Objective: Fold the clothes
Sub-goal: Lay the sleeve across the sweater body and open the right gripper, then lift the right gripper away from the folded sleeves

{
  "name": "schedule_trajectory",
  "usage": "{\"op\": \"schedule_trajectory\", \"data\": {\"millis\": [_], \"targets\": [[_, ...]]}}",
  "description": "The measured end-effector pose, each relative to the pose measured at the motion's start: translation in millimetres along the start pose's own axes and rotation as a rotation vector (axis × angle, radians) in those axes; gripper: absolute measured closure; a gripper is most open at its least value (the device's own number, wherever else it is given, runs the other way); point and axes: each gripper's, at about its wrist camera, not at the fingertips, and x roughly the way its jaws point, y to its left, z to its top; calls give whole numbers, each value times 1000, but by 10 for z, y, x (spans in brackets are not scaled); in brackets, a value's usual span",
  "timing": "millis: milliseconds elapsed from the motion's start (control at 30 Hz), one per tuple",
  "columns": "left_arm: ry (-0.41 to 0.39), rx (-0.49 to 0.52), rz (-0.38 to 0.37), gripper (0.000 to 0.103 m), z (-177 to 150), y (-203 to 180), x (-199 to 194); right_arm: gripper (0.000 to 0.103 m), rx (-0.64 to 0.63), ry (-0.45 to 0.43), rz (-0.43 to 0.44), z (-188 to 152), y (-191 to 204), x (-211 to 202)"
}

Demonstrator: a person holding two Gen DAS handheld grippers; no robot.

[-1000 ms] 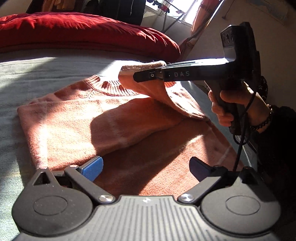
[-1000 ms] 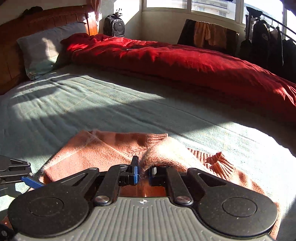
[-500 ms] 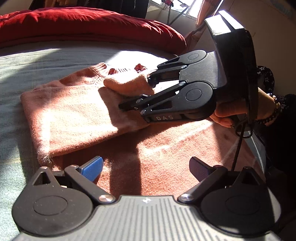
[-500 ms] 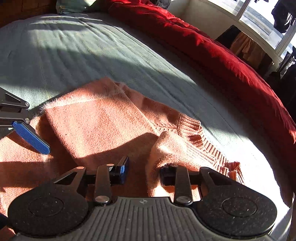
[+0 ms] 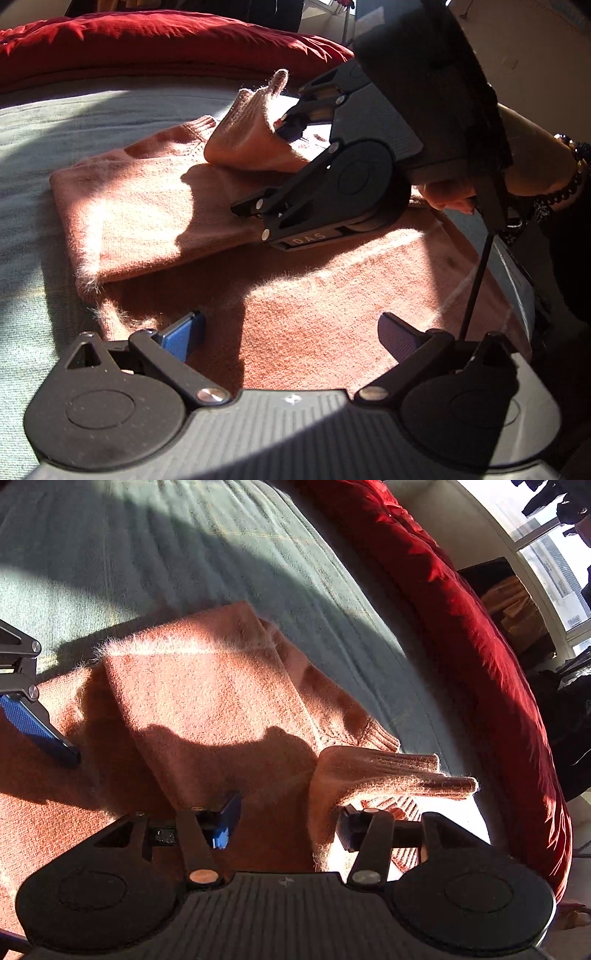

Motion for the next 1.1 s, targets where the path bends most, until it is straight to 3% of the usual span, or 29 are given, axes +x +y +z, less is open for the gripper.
{"op": "schedule_trajectory", "data": {"millis": [133,267,500,800,967,1100], "targets": [[-1,-4,4,4,-56,-51,-50,44,-63,31,-21,65,75,-29],[-3,-5,6,4,-113,-89,-100,34,-78,15,-13,89,85,-153],[-15,-7,14,4,-155,-119,-184,34,-48,-15,-2,46,-1,-389],[-140,-73,48,4,-17,-97,-342,32,251,-74,72,-659,-522,-742],[-238,-282,-33,6,237,160,-354,32,501,-127,173,-1349,-744,-839],[-264,-462,-97,16,411,388,-176,32,665,-169,234,-1795,-859,-828]]}}
